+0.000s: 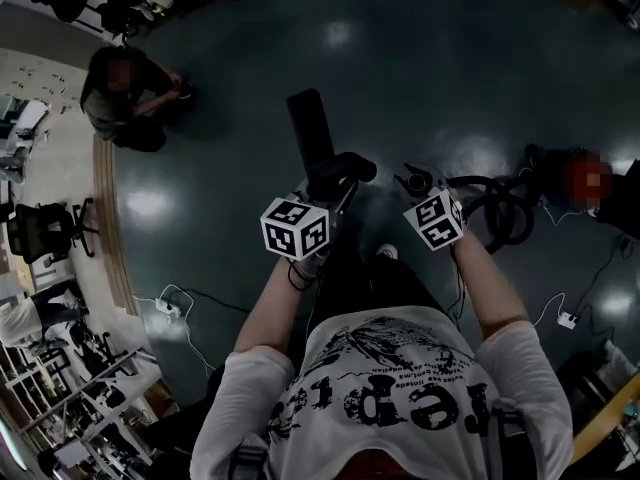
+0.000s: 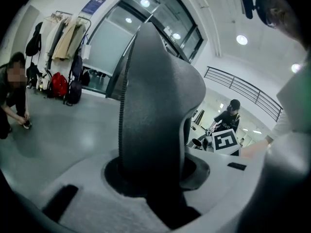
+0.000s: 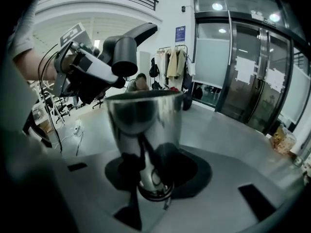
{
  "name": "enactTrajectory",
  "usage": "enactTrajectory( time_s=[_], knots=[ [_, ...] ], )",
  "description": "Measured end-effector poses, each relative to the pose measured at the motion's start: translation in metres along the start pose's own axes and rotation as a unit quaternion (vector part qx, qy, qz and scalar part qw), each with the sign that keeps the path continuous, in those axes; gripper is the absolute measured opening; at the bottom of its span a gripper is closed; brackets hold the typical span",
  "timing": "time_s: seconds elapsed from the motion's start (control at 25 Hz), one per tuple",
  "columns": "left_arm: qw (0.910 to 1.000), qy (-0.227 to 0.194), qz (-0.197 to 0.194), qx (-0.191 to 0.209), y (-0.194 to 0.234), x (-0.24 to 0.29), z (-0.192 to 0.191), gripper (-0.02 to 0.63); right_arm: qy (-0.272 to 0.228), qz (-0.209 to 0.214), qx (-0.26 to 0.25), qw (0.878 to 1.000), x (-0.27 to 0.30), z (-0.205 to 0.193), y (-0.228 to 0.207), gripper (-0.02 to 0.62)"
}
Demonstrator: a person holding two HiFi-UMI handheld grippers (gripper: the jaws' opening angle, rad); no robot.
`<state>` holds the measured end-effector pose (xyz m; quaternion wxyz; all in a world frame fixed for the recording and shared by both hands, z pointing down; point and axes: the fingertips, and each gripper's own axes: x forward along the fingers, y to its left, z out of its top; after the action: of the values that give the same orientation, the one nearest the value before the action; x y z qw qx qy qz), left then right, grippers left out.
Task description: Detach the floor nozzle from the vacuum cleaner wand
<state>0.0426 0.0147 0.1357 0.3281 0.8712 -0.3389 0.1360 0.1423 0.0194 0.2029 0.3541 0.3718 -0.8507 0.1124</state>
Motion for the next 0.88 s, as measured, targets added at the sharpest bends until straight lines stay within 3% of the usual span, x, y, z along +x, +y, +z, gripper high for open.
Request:
enactTrajectory(
  time_s=[0.16,0.28,0.4,0.52,0.6,0.8,0.88],
  knots=[
    [0.9990,0.033,-0.009,-0.029,0.057,0.020,-0.026,0.118,0.033,0.010,0.005,0.999,0.052,-0.023,-0.005,0.120],
    [0.9985,0.033,0.002,-0.044,0.113,0.045,-0.044,0.118,0.051,0.018,-0.003,0.999,0.102,-0.041,-0.014,0.120],
    [0.9974,0.033,0.024,-0.059,0.173,0.073,-0.080,0.118,0.068,0.027,-0.007,0.997,0.161,-0.071,-0.012,0.121],
    [0.9946,0.044,0.017,-0.092,0.225,0.103,-0.124,0.118,0.080,0.026,-0.006,0.996,0.219,-0.108,-0.011,0.121],
    [0.9929,0.055,0.013,-0.104,0.260,0.124,-0.155,0.118,0.066,0.029,-0.012,0.997,0.255,-0.124,-0.006,0.121],
    [0.9944,0.079,-0.004,-0.070,0.347,0.176,-0.227,0.118,-0.003,0.021,-0.046,0.999,0.349,-0.131,0.006,0.121],
    [0.9942,0.074,0.001,-0.077,0.383,0.193,-0.254,0.118,-0.015,0.018,-0.055,0.998,0.390,-0.142,0.010,0.121]
  ],
)
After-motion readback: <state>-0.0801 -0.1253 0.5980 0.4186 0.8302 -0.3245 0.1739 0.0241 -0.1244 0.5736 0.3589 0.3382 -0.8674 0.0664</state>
